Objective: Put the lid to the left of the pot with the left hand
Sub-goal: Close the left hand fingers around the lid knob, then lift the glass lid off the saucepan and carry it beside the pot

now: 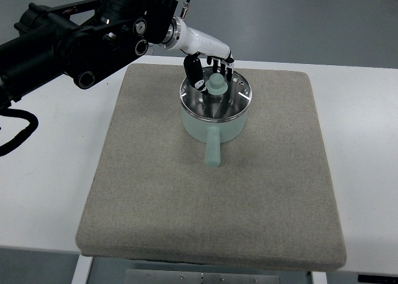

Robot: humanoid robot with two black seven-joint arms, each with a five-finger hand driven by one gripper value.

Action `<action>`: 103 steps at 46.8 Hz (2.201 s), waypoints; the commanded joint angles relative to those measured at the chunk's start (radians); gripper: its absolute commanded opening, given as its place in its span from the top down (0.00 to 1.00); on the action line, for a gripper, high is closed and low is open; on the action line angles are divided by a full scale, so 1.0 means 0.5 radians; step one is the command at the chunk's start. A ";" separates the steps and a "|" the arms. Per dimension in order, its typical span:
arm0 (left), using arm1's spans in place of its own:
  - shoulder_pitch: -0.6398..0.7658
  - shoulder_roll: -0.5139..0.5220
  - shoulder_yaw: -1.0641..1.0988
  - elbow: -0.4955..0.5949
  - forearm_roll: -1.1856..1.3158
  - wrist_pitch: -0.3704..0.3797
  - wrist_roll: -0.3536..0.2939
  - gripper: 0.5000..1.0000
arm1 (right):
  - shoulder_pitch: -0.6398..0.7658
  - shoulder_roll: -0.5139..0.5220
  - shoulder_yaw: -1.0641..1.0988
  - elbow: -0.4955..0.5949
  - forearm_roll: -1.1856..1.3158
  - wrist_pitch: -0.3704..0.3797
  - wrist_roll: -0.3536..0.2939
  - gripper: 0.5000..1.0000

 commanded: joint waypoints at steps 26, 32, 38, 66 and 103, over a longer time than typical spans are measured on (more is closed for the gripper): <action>0.013 -0.003 -0.003 0.006 0.043 0.010 0.000 0.93 | -0.003 0.000 0.000 0.000 0.000 0.000 0.000 0.15; 0.009 -0.006 -0.003 0.003 0.065 0.022 0.000 1.00 | 0.001 0.000 0.000 0.000 0.000 0.000 0.000 0.15; 0.009 -0.006 -0.003 0.006 0.077 0.037 0.000 1.00 | -0.003 0.000 0.000 0.000 0.000 0.000 0.000 0.15; -0.037 0.000 -0.003 -0.003 0.099 0.111 0.000 1.00 | -0.003 0.000 0.000 0.000 0.000 0.000 0.000 0.15; -0.083 0.503 -0.031 -0.120 0.086 0.111 0.000 1.00 | -0.003 0.000 0.000 0.000 0.000 0.000 0.000 0.15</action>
